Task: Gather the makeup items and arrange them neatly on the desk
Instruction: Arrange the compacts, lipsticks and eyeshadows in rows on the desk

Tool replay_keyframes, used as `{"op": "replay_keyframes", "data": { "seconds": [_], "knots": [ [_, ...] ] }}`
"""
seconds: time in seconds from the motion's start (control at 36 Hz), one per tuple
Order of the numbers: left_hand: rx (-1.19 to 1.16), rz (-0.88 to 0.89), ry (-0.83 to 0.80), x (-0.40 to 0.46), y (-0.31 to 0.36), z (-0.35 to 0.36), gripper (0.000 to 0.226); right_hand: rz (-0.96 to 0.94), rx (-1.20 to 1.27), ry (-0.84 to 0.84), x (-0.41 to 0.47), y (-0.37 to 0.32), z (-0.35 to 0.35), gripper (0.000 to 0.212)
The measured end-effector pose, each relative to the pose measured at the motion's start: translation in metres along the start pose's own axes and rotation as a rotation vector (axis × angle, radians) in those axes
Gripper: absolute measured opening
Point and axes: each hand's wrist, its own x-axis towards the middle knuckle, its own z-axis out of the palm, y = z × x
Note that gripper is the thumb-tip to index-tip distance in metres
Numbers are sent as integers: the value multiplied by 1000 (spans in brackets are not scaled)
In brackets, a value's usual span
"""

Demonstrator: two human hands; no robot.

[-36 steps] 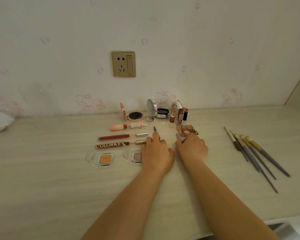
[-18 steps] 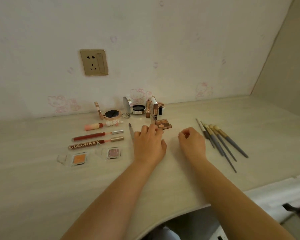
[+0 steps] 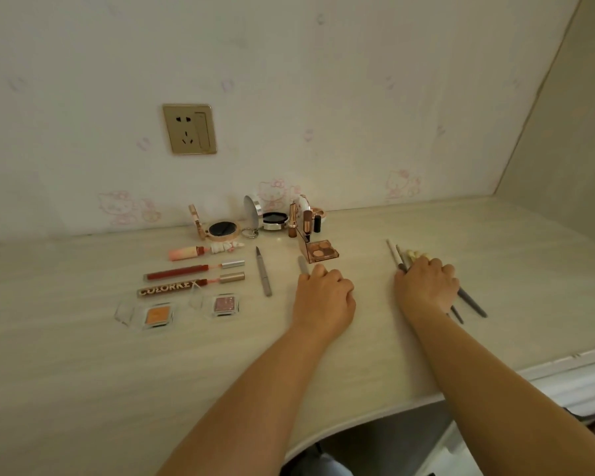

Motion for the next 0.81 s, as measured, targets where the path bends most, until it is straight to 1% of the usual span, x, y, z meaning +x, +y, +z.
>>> {"op": "replay_keyframes", "data": {
  "seconds": [0.19,0.25,0.33,0.42,0.5,0.58,0.64,0.72,0.81],
  "knots": [
    [-13,18,-21,1,2,-2,32,12,0,0,-2,4,3,38],
    [-11,19,-8,0,3,-3,32,3,17,23,-3,5,2,38],
    [-37,10,42,-3,4,-7,30,-25,81,100,-9,7,-2,38],
    [-32,-6,110,-8,2,-18,38,-158,189,162,-22,4,-10,31],
    [25,28,220,-18,-5,-30,48,-318,360,149,-43,-3,-16,22],
    [95,86,282,-33,-21,-40,45,-467,499,34,-67,-13,-20,11],
    [126,101,299,-46,-32,-46,38,-512,618,-111,-82,-21,-20,5],
    [156,98,329,-63,-45,-56,21,-474,846,-313,-97,-34,-23,12],
    [169,67,344,-81,-56,-64,16,-410,1075,-432,-106,-54,-26,16]
  ]
}}
